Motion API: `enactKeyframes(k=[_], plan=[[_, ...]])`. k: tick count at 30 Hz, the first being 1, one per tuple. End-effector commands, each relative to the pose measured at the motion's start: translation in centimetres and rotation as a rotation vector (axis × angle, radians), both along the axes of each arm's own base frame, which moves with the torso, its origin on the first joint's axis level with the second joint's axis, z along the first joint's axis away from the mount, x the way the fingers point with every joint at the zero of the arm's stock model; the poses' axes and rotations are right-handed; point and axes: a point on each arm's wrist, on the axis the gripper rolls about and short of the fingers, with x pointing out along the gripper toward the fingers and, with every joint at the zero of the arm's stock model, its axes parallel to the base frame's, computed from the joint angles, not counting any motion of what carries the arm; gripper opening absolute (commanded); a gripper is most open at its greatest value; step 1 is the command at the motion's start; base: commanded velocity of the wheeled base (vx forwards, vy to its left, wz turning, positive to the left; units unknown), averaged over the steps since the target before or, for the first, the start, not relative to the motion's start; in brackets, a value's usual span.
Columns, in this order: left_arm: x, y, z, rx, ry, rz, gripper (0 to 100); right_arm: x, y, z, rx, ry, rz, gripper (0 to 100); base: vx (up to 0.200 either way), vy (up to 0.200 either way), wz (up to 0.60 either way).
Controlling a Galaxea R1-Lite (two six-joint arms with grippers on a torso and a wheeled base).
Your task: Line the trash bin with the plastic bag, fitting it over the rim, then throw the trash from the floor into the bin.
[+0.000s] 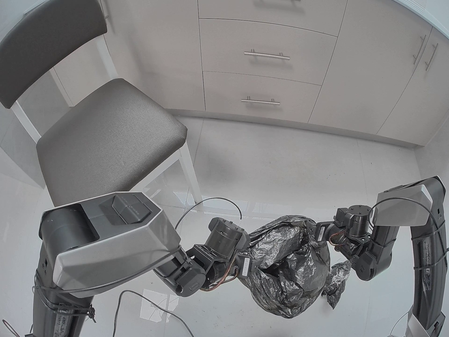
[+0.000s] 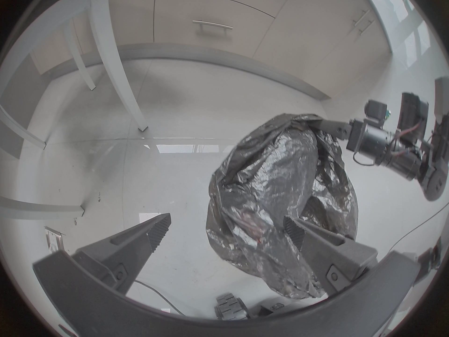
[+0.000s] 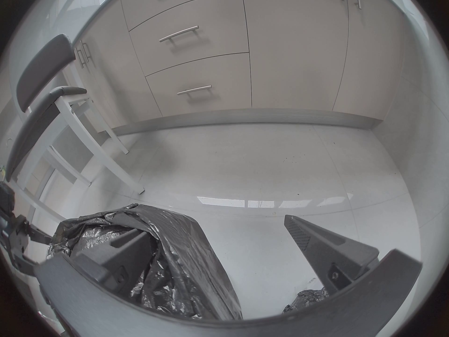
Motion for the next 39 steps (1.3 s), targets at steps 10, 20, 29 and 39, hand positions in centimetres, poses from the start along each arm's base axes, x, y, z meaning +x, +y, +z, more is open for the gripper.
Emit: enactKeyframes(k=[10, 20, 29, 39], plan=[[-2.2, -0.4, -2.0, 0.222, -0.083, -0.003, 100, 0.2, -0.2, 0.5, 0.008, -0.021, -0.005, 100, 0.000, 0.000, 0.00], [-2.5, -0.1, -1.8, 0.298, -0.152, 0.071, 100, 0.2, -0.2, 0.3, 0.007, -0.020, -0.008, 100, 0.000, 0.000, 0.00], [-3.3, 0.9, -1.4, 0.305, -0.154, 0.079, 100, 0.2, -0.2, 0.2, 0.005, -0.015, -0.006, 100, 0.000, 0.000, 0.00], [-3.5, 0.6, -4.2, 0.353, -0.119, 0.042, 100, 0.2, -0.2, 0.1, 0.006, -0.014, -0.007, 100, 0.000, 0.000, 0.00]])
